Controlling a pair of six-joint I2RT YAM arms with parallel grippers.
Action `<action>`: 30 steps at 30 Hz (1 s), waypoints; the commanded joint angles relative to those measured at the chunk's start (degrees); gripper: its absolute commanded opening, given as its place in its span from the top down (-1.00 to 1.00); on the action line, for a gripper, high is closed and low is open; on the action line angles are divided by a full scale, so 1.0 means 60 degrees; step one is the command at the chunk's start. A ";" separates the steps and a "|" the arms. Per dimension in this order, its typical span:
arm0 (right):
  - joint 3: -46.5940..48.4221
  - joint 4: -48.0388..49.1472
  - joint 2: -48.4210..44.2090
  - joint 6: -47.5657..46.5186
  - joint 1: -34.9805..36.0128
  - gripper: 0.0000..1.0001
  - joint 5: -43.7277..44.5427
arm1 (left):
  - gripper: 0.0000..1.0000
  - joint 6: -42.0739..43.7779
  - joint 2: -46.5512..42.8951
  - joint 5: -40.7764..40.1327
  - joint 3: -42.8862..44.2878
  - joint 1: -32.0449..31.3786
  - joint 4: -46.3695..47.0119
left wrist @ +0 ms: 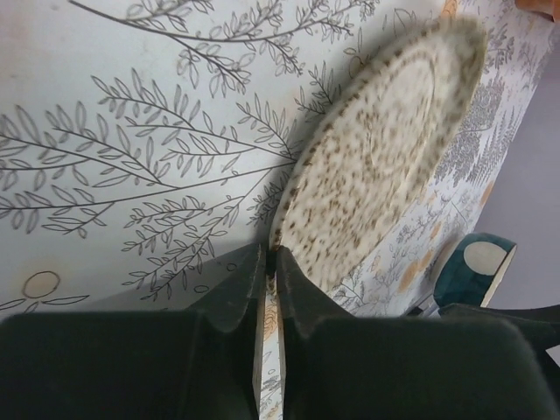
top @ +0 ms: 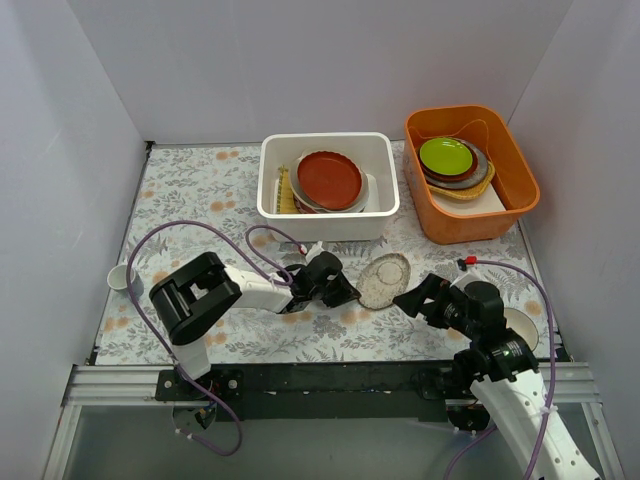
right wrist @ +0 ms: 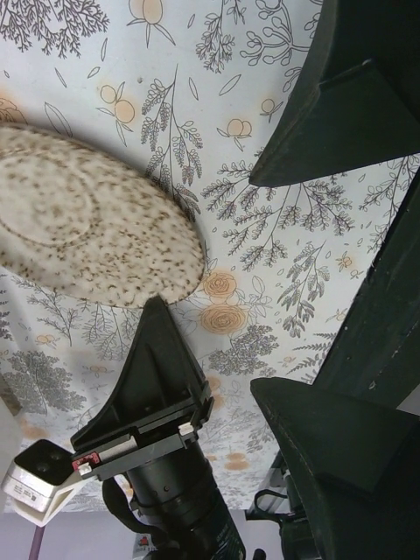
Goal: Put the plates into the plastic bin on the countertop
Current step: Move the plate to the center of the board.
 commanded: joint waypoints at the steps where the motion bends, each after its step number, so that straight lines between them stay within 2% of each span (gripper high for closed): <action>1: -0.0094 0.0331 -0.0134 0.0040 0.0031 -0.93 -0.0103 | 1.00 0.0142 0.0761 -0.0130 -0.0647 0.0019 -0.1077; 9: -0.0343 0.0447 -0.0148 0.0113 0.0031 -0.93 -0.0103 | 1.00 0.0010 0.0469 -0.0056 -0.0910 0.0019 -0.1017; 21: -0.0767 0.0872 -0.0104 0.0245 0.0046 -0.92 -0.0147 | 1.00 0.0390 -0.1771 -0.0159 -0.1759 -0.0054 -0.1163; 27: -0.1777 0.2245 0.0422 0.0553 0.0031 -0.85 -0.0337 | 1.00 0.0903 -0.2416 0.0207 -0.1951 -0.0201 -0.1266; 30: -0.2203 0.3023 0.1226 0.0656 0.0031 -0.72 -0.0688 | 1.00 0.1254 -0.2447 0.0354 -0.2024 -0.0303 -0.1340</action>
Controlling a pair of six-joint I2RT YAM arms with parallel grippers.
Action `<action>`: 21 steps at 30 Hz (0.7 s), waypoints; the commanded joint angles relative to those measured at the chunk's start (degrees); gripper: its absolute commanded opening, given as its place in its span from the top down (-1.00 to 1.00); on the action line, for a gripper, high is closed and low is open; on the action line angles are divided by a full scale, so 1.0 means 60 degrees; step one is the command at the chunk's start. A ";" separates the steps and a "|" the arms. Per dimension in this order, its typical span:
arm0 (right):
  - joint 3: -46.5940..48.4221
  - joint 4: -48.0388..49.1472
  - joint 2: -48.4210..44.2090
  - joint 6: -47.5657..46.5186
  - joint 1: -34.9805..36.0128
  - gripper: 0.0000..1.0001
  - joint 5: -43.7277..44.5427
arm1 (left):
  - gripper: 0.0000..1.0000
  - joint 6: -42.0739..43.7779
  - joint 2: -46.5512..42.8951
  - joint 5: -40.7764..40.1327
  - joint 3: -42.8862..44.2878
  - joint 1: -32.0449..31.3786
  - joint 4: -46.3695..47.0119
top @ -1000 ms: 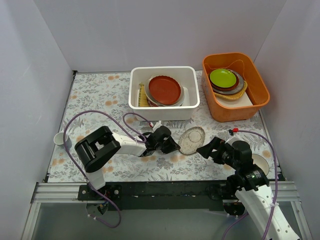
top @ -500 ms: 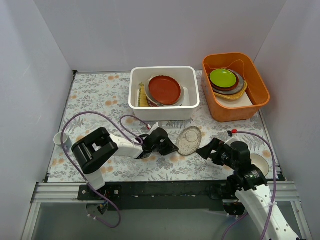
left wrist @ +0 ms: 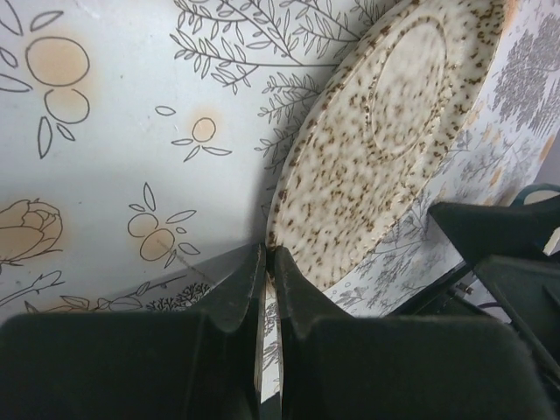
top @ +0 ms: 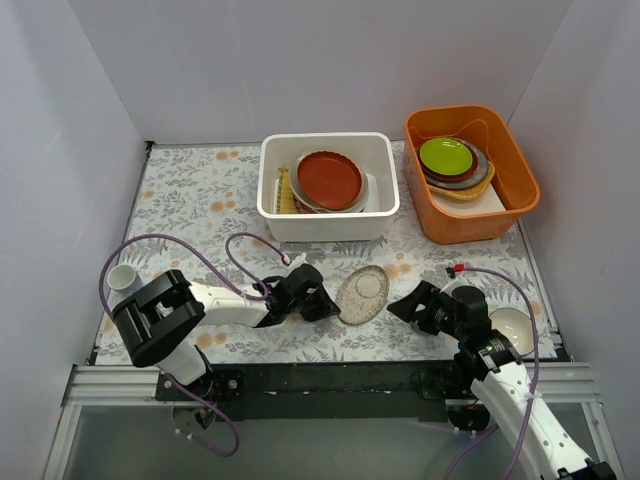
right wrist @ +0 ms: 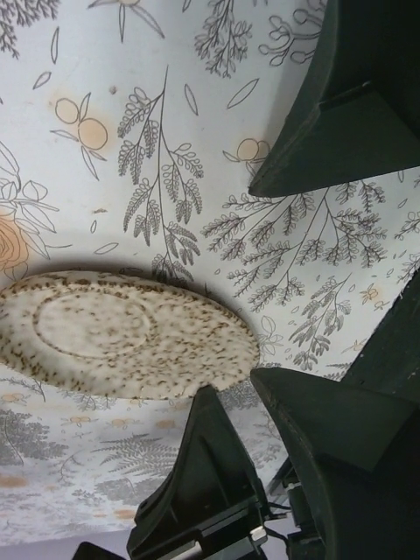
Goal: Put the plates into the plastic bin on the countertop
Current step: Move the plate to the center of the board.
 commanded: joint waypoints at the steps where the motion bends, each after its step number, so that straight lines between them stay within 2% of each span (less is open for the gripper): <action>1: -0.0498 0.2069 0.1013 0.0211 0.0031 -0.62 -0.0561 | 1.00 0.0839 -0.0323 0.0288 -0.0185 -0.0212 -0.0691; 9: -0.0499 0.3977 0.3635 -0.0023 0.0031 -0.44 -0.0606 | 1.00 0.1543 -0.0220 0.0670 -0.0243 -0.0695 -0.0940; 15: -0.0411 0.4828 0.5203 -0.0184 0.0031 -0.15 -0.0665 | 1.00 0.1558 -0.0557 0.0524 -0.0360 -0.1004 -0.1072; 18: -0.0542 0.5236 0.5760 -0.0228 0.0031 0.05 -0.0738 | 1.00 0.1573 -0.0455 0.0582 -0.0346 -0.1047 -0.1043; 19: -0.0572 0.5340 0.5964 -0.0214 0.0031 0.19 -0.0767 | 1.00 0.1587 -0.0426 0.0568 -0.0302 -0.1062 -0.1028; 21: -0.0660 0.5516 0.6097 -0.0243 0.0031 0.33 -0.0840 | 1.00 0.1587 -0.0352 0.0539 -0.0302 -0.1121 -0.1028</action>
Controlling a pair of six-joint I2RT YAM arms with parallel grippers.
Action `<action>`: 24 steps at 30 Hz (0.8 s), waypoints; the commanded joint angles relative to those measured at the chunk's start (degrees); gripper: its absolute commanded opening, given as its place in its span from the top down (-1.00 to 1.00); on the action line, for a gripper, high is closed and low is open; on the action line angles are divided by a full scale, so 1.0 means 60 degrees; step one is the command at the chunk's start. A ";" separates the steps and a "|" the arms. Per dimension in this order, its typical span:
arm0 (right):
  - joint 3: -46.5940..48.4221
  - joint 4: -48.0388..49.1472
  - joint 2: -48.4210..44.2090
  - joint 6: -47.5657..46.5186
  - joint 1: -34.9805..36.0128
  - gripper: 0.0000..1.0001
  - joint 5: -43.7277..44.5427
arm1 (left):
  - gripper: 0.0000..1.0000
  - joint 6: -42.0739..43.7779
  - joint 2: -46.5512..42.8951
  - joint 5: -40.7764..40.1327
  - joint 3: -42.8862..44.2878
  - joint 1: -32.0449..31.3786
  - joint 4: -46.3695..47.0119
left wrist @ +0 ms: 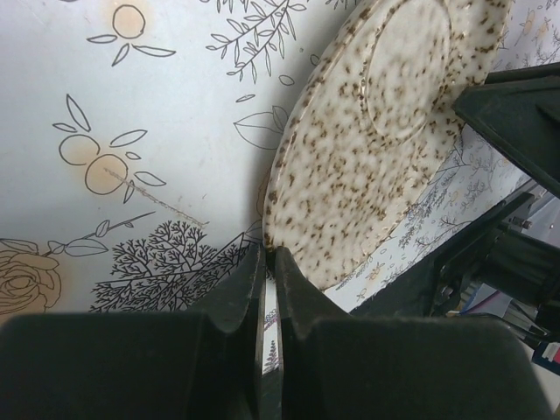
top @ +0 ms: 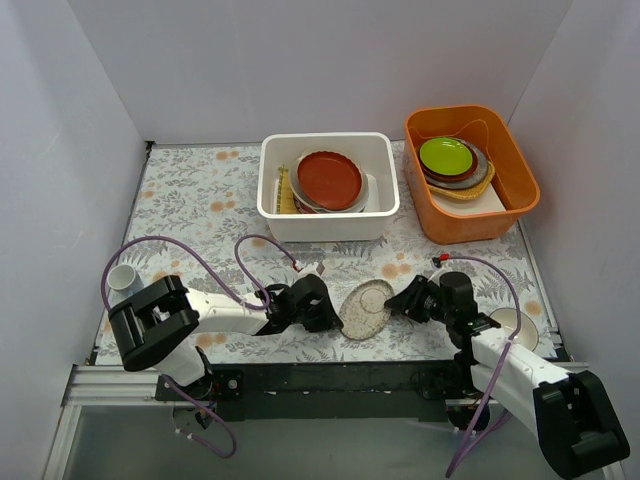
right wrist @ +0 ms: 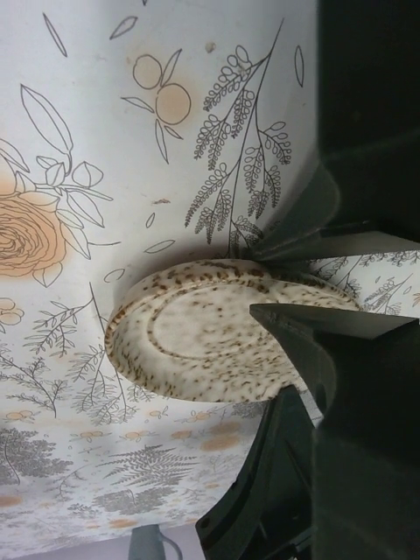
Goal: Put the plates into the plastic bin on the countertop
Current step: Move the plate to the center of the board, then pick up the plate from the corner of the board.
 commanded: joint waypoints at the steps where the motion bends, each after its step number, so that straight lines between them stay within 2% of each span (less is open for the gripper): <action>1: -0.0470 -0.0006 0.0517 -0.0312 0.0031 0.53 -0.0028 | 1.00 0.0458 0.0077 0.0214 -0.0134 -0.0276 -0.0668; 4: -0.0515 -0.0122 0.0299 -0.0326 0.0046 0.82 0.0044 | 1.00 0.0443 0.0209 0.0214 -0.0090 -0.0320 -0.0668; 7: -0.0486 -0.0429 -0.0110 -0.0385 0.0046 0.96 0.0191 | 1.00 0.0458 0.0210 0.0141 -0.0075 -0.0364 -0.0682; 10: -0.0442 -0.0664 -0.0579 -0.0414 0.0046 0.97 0.0279 | 1.00 0.0473 0.0079 0.0141 -0.0002 -0.0378 -0.0799; 11: -0.0398 -0.0854 -0.0683 -0.0429 0.0046 0.97 0.0308 | 1.00 0.0473 -0.0096 -0.0294 0.0027 -0.0393 -0.1104; 14: -0.0251 -0.1176 -0.1005 -0.0488 0.0046 0.97 0.0265 | 0.57 0.0531 -0.0637 -0.0925 0.0100 -0.0393 -0.1618; 15: -0.0208 -0.1221 -0.1035 -0.0488 0.0046 0.97 0.0192 | 0.22 0.0575 -0.0785 -0.1073 0.0115 -0.0393 -0.1750; 18: -0.0076 -0.1207 -0.1182 -0.0532 0.0046 0.97 -0.0173 | -0.23 0.0692 -0.1398 -0.1600 0.0116 -0.0393 -0.2117; 19: -0.0032 -0.1221 -0.1167 -0.0619 0.0046 0.97 -0.0291 | -0.44 0.0750 -0.1532 -0.1718 0.0028 -0.0393 -0.2176; 22: 0.0319 -0.1382 -0.1167 -0.0795 0.0046 0.97 -0.0774 | -0.68 0.0955 -0.2030 -0.2085 -0.0293 -0.0393 -0.1943; 24: 0.0641 -0.1543 -0.1211 -0.0971 0.0046 0.97 -0.1066 | -0.71 0.1117 -0.2206 -0.2072 -0.0441 -0.0379 -0.1578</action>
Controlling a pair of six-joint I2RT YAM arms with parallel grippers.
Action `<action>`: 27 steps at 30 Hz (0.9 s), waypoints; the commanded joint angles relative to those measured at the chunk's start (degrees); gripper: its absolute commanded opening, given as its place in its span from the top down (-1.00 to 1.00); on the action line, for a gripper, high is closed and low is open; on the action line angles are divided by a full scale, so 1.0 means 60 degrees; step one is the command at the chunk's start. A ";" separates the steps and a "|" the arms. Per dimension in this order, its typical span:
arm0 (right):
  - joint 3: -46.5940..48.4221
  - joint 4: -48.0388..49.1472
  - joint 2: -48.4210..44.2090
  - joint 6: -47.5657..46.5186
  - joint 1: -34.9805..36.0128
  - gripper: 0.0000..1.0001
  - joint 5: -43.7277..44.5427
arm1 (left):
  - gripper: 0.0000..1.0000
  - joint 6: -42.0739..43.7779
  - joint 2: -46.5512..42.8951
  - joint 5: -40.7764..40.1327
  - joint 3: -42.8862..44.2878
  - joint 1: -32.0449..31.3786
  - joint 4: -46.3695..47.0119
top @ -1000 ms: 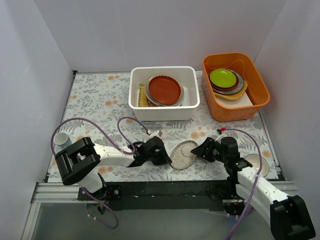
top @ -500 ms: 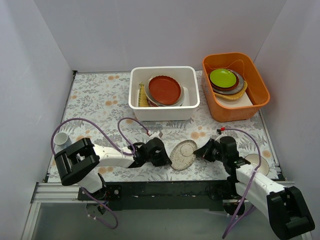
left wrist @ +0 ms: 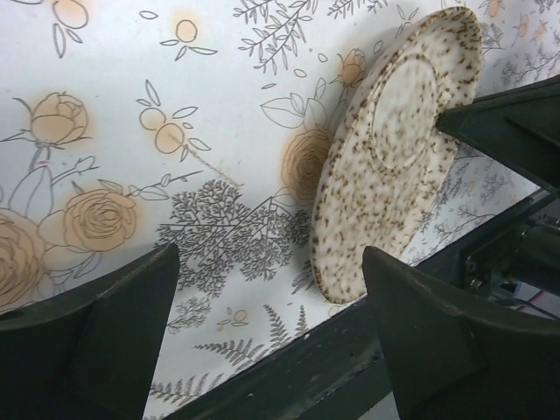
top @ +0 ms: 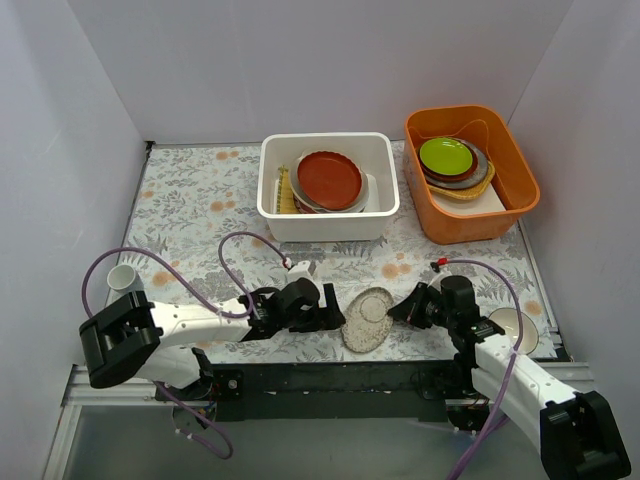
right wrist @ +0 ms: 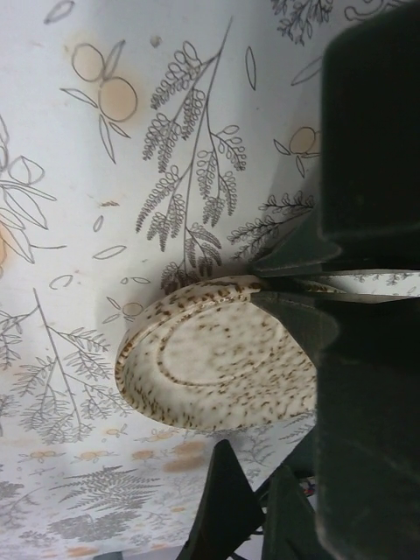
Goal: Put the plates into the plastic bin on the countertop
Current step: Pick up the plate from the corner of the board.
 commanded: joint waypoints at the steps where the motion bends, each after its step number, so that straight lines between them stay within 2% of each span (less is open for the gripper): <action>1: 0.0839 -0.0403 -0.0111 -0.0490 0.0046 0.97 -0.1017 | -0.71 0.0632 -0.0640 -0.0618 -0.0419 0.0004 0.0088; 4: 0.1264 -0.0667 -0.0097 -0.0695 0.0031 0.97 -0.1339 | -0.65 0.0896 -0.0743 0.0082 -0.0610 0.0004 0.1186; 9: 0.1616 -0.0522 -0.0009 -0.0652 0.0046 0.97 -0.1793 | -0.40 0.1205 -0.0305 0.1037 -0.0757 -0.0011 0.2607; 18: 0.1851 -0.0478 0.0094 -0.0637 0.0046 0.97 -0.2204 | -0.01 0.1132 0.0515 0.2077 -0.0494 -0.0011 0.3648; 21: 0.1851 -0.0478 -0.0008 -0.0608 0.0046 0.97 -0.2205 | 0.40 0.1117 0.0720 0.2355 -0.0435 -0.0011 0.3868; 22: 0.1851 -0.0478 -0.0052 -0.0579 0.0046 0.97 -0.2219 | 0.76 0.1131 0.0779 0.2415 -0.0391 -0.0011 0.3898; 23: 0.1851 -0.0492 -0.0081 -0.0550 0.0046 0.97 -0.2219 | 0.94 0.1117 0.0823 0.2459 -0.0376 -0.0011 0.3927; 24: 0.1851 -0.0507 -0.0125 -0.0549 0.0046 0.97 -0.2176 | 1.00 0.1102 0.0853 0.2503 -0.0347 -0.0011 0.3942; 27: 0.1821 -0.0595 -0.0155 -0.0462 0.0046 0.97 -0.2087 | 1.00 0.1088 0.0912 0.2605 -0.0332 -0.0011 0.4001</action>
